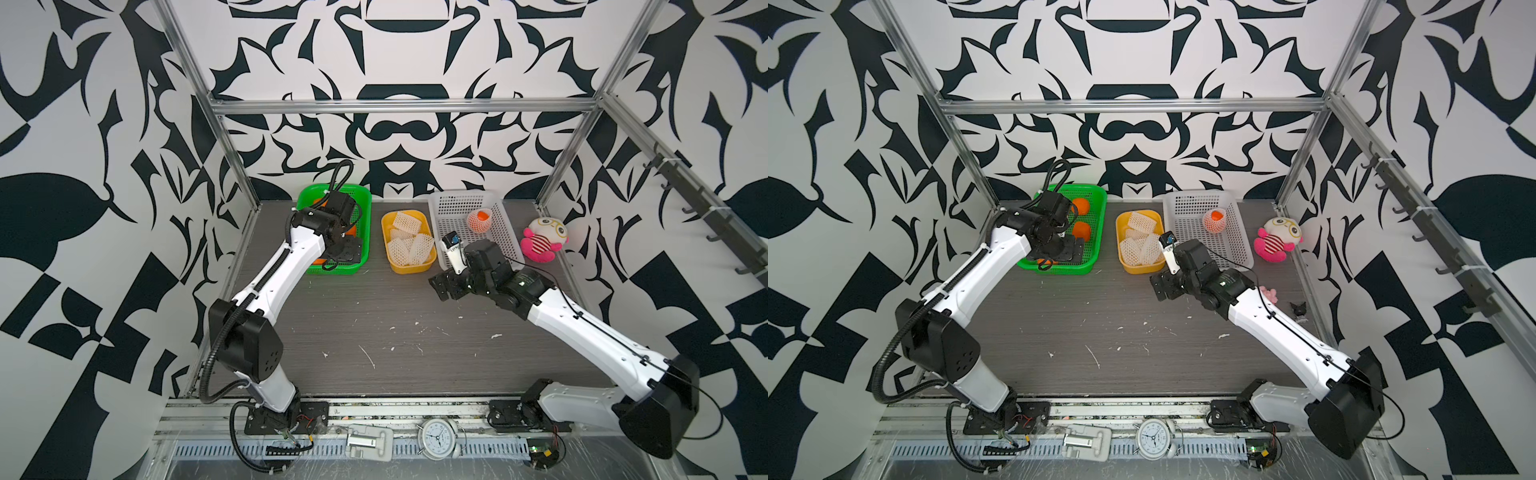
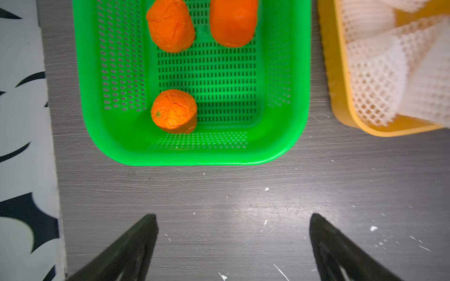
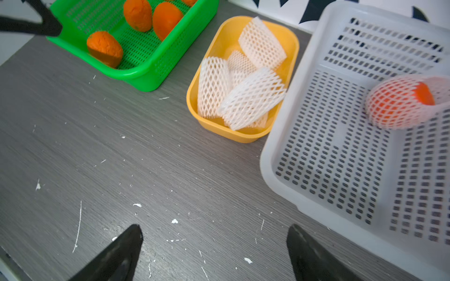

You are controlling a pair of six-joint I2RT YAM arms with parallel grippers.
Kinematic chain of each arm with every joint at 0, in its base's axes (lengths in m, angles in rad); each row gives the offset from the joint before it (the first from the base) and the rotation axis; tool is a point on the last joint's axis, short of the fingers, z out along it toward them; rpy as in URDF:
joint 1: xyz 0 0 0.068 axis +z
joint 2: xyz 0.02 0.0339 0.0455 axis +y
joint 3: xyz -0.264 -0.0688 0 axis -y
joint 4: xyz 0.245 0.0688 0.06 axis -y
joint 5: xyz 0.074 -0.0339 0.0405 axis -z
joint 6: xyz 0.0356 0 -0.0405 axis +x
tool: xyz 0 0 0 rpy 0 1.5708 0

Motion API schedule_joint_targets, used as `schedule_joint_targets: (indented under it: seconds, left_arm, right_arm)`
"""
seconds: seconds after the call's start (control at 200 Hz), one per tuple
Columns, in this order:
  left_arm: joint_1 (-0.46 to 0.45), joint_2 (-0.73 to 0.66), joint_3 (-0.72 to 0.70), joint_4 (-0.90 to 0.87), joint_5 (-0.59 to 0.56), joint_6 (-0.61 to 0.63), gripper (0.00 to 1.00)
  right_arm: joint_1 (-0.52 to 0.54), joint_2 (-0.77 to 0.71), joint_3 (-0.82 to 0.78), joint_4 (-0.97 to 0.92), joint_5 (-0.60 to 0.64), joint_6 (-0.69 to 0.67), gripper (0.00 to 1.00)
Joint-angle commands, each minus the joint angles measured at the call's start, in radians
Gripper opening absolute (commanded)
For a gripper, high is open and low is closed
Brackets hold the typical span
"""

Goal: Remove foam nets from oranges
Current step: Pick up the orange from the basket.

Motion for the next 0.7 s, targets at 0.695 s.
schedule_joint_targets:
  seconds: [0.695]
  left_arm:
    - [-0.085, -0.197, -0.263, 0.284, 0.465, -0.131, 0.99]
  right_arm:
    - [-0.378, 0.306, 0.356, -0.098, 0.064, 0.006, 0.95]
